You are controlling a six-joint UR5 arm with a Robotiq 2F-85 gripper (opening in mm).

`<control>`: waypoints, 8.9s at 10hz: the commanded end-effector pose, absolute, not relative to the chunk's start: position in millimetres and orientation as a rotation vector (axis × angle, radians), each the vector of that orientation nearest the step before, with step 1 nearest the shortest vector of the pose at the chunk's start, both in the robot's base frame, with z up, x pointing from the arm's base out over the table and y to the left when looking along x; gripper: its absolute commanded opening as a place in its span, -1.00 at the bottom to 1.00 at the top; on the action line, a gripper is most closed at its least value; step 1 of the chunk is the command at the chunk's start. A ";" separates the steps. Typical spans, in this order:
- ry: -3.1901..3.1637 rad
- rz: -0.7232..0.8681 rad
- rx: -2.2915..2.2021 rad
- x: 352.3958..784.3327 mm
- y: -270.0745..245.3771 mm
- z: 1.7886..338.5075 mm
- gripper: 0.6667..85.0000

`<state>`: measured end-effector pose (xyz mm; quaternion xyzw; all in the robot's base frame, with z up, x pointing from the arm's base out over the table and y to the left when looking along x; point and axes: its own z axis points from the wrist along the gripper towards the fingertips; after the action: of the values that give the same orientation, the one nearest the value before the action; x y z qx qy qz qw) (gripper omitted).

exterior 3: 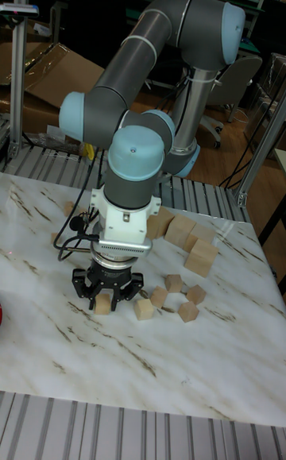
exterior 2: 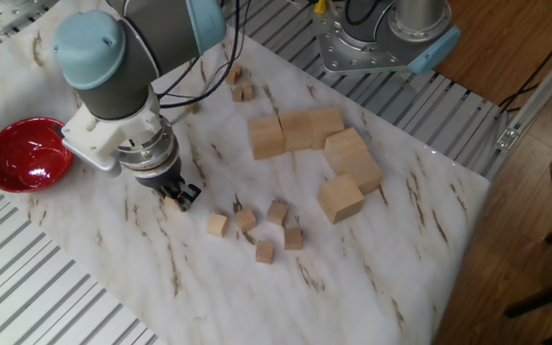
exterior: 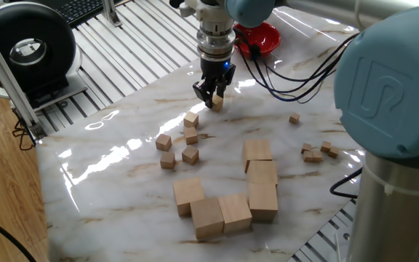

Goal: Stack the blocks in a vertical line of five

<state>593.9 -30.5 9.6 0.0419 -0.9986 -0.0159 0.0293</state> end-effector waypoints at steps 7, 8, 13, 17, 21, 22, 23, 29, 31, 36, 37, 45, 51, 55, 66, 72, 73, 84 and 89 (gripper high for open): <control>-3.073 -0.065 0.158 592.3 -4.2 32.3 0.07; -3.072 -0.093 0.142 591.0 4.2 36.1 0.07; -3.077 -0.091 0.140 590.6 11.7 42.6 0.04; -3.081 -0.086 0.164 593.7 3.9 40.0 0.02; -3.079 -0.090 0.128 593.6 7.9 40.5 0.03; -3.073 -0.092 0.105 592.7 15.2 41.7 0.04; -3.074 -0.085 0.090 593.0 21.6 42.3 0.05; -3.082 -0.058 0.073 578.9 41.1 38.3 0.06; -3.094 -0.062 0.064 571.8 50.0 34.7 0.07; -3.099 -0.070 0.088 551.7 63.7 25.6 0.19; -3.098 -0.063 0.099 551.1 63.7 21.5 0.19; -3.130 -0.038 0.105 560.8 60.4 14.7 0.15; -3.132 0.005 0.157 560.4 49.2 32.8 0.15; -3.122 0.009 0.183 558.0 47.2 36.7 0.17; -3.126 0.025 0.256 566.3 48.7 18.9 0.26; -3.152 0.028 0.239 574.9 49.4 7.6 0.09; -3.163 0.029 0.218 577.5 49.3 7.8 -0.03; -3.199 0.012 0.201 595.1 47.9 11.6 -0.22; -3.195 0.023 0.174 597.4 40.1 27.7 -0.42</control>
<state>595.2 43.4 16.9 0.0614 -0.9976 0.0112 -0.0307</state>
